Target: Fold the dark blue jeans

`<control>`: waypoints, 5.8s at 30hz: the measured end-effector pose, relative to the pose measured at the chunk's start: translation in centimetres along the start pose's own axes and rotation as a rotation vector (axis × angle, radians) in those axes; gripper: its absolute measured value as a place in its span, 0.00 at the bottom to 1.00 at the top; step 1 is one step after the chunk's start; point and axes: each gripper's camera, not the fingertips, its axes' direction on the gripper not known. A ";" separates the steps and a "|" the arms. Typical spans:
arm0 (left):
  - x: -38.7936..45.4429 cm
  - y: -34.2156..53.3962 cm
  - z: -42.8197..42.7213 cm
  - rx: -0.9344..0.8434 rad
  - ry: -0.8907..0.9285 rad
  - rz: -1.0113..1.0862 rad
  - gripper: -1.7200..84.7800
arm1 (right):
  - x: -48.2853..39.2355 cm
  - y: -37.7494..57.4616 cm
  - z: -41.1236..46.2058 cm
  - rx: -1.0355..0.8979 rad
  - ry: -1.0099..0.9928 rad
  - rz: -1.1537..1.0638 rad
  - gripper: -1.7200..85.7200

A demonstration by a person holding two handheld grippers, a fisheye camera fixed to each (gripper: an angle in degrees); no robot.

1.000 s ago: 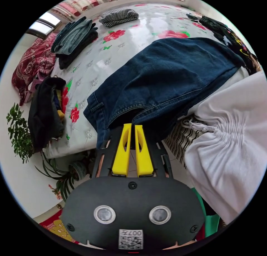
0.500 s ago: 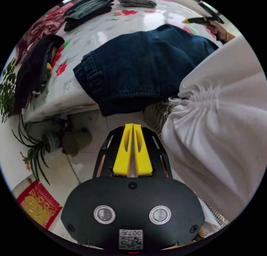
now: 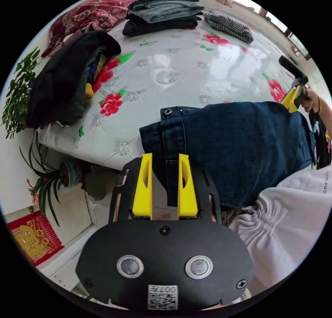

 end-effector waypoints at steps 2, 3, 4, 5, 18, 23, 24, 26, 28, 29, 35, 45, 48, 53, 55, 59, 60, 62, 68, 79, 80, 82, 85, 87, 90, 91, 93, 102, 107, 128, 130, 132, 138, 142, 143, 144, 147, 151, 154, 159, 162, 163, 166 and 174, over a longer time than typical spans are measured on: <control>0.1 -1.0 1.4 -0.046 -0.015 -0.004 0.14 | 1.4 -1.1 -1.3 0.064 -0.123 0.074 0.12; -0.1 -1.3 1.5 -0.046 0.022 -0.001 0.13 | 2.7 -1.9 -1.3 0.058 -0.170 0.141 0.12; -0.4 -1.5 1.6 -0.053 0.034 -0.017 0.13 | 3.3 -2.3 -0.9 0.035 -0.179 0.176 0.11; -0.8 -1.4 1.7 -0.054 0.051 -0.037 0.12 | 4.2 -3.0 0.1 -0.007 -0.193 0.226 0.11; -2.8 -3.1 2.5 -0.095 0.053 -0.157 0.06 | 6.2 -1.0 -12.9 0.679 -0.298 0.272 0.03; -2.7 -2.9 2.8 -0.097 0.073 -0.171 0.04 | 2.3 -5.2 -8.0 0.296 -0.162 0.173 0.07; -2.6 -2.9 2.8 -0.100 0.072 -0.174 0.04 | 2.2 -6.5 -5.8 0.209 -0.197 0.172 0.08; -2.3 -3.1 2.9 -0.114 0.069 -0.180 0.02 | 2.3 -8.5 -3.0 0.111 -0.197 0.191 0.07; -2.1 -3.7 2.3 -0.110 0.059 -0.174 0.01 | 2.4 -10.2 -1.6 0.045 -0.122 0.205 0.05; -2.1 -4.0 2.1 -0.103 0.056 -0.171 0.01 | 2.0 -10.7 -2.3 0.059 -0.076 0.181 0.04; -2.4 -12.6 -1.6 0.131 -0.095 -0.066 0.01 | -0.5 -7.9 -11.3 0.499 -0.085 0.127 0.03; -2.5 -15.2 -1.9 0.159 -0.100 -0.201 0.01 | -9.5 7.8 -11.8 0.910 0.336 0.139 0.10; 0.8 -10.1 -3.6 0.237 -0.087 -0.134 0.02 | -10.7 17.2 -7.6 1.011 0.585 0.363 0.12; 12.2 -4.6 -4.5 0.267 0.038 0.174 0.07 | -9.3 33.5 -2.6 1.157 0.750 0.894 0.14; 16.4 -3.8 -4.3 0.248 0.075 0.251 0.09 | -7.7 38.6 -1.2 1.188 0.680 1.000 0.15; 23.8 -2.5 -4.4 0.260 0.137 0.345 0.12 | -4.1 43.3 0.7 1.111 0.599 0.986 0.16; 26.4 -2.2 -4.3 0.255 0.146 0.380 0.12 | -3.1 42.9 0.9 1.040 0.605 0.957 0.14; 30.2 -2.2 -3.4 0.218 0.106 0.425 0.12 | -2.1 42.0 0.8 0.929 0.634 0.931 0.11; 37.6 -4.2 0.2 0.061 -0.179 0.429 0.01 | -8.0 46.8 -4.8 1.206 0.794 0.782 0.04; 39.3 -3.0 -4.2 0.125 -0.202 0.397 0.01 | -4.8 54.5 -6.4 1.253 0.521 0.635 0.11; 39.3 -2.9 -4.4 0.129 -0.206 0.399 0.01 | -4.0 54.5 -5.4 1.217 0.514 0.636 0.11; 39.4 -3.0 -5.4 0.139 -0.221 0.409 0.01 | -2.8 53.8 -4.3 1.149 0.508 0.648 0.10; 39.4 -3.5 -6.5 0.149 -0.254 0.437 0.01 | -1.6 52.0 -3.7 1.044 0.570 0.686 0.06; 39.2 -3.8 -7.3 0.157 -0.277 0.458 0.01 | -1.7 50.8 -4.3 0.926 0.698 0.750 0.03; 38.3 -3.5 -9.8 0.181 -0.279 0.477 0.01 | -6.0 53.5 -6.7 1.030 0.769 0.639 0.02; 37.9 -2.9 -10.9 0.194 -0.278 0.480 0.01 | -7.1 54.5 -7.3 1.066 0.772 0.611 0.02; 37.4 -1.5 -12.3 0.228 -0.280 0.498 0.01 | -11.1 58.6 -8.6 1.170 0.834 0.554 0.02; 32.5 1.3 -4.1 0.057 -0.079 0.349 0.01 | -0.5 61.9 -4.9 1.052 0.585 0.810 0.09; 18.8 4.8 -4.6 0.158 0.137 -0.132 0.02 | 0.7 68.2 -2.7 1.331 0.268 0.817 0.13; -4.6 7.7 5.1 0.165 0.650 -0.646 0.04 | 6.9 73.4 -2.7 1.450 0.086 1.234 0.05; -5.4 11.0 4.6 0.195 0.666 -0.673 0.04 | 5.5 73.6 -2.8 1.410 0.207 1.316 0.06; -7.3 13.0 3.4 0.209 0.611 -0.699 0.07 | 1.7 70.7 -4.9 1.422 0.385 1.167 0.07; -10.8 7.0 -0.1 0.254 0.496 -0.505 0.17 | -1.9 46.0 -12.0 1.144 0.330 0.379 0.10; -8.8 -1.8 2.3 0.092 0.409 -0.373 0.10 | -3.1 28.0 -13.6 0.901 0.308 0.101 0.11; -7.9 -3.4 2.8 0.038 0.367 -0.324 0.08 | -3.7 22.8 -13.5 0.826 0.349 0.051 0.11; -7.4 -3.9 2.8 0.031 0.350 -0.291 0.07 | -4.1 18.1 -13.2 0.762 0.402 0.021 0.11; -5.9 -4.1 1.3 0.052 0.287 -0.184 0.05 | -3.4 9.1 -11.4 0.585 0.466 -0.006 0.11; -6.2 -0.5 -2.7 0.131 0.315 -0.175 0.03 | -3.0 3.9 -7.6 0.292 0.361 -0.060 0.11; -5.9 1.9 -3.7 0.125 0.306 -0.176 0.02 | -4.7 4.0 -6.4 0.169 0.319 -0.134 0.11; -6.1 2.8 -0.8 0.102 0.332 -0.251 0.03 | -2.4 1.6 -7.8 0.127 0.202 -0.030 0.12; -6.2 2.1 -0.1 0.094 0.324 -0.260 0.03 | 2.0 -1.3 -8.4 0.156 -0.097 0.103 0.13; -6.2 2.0 -0.1 0.095 0.312 -0.243 0.03 | 2.7 -1.8 -8.5 0.168 -0.181 0.120 0.13; -6.6 2.1 0.0 0.103 0.316 -0.254 0.03 | 5.8 -3.9 -8.4 0.241 -0.473 0.219 0.12; -8.0 1.5 0.9 0.114 0.302 -0.261 0.04 | 7.7 -6.1 -10.9 0.409 -0.389 0.345 0.03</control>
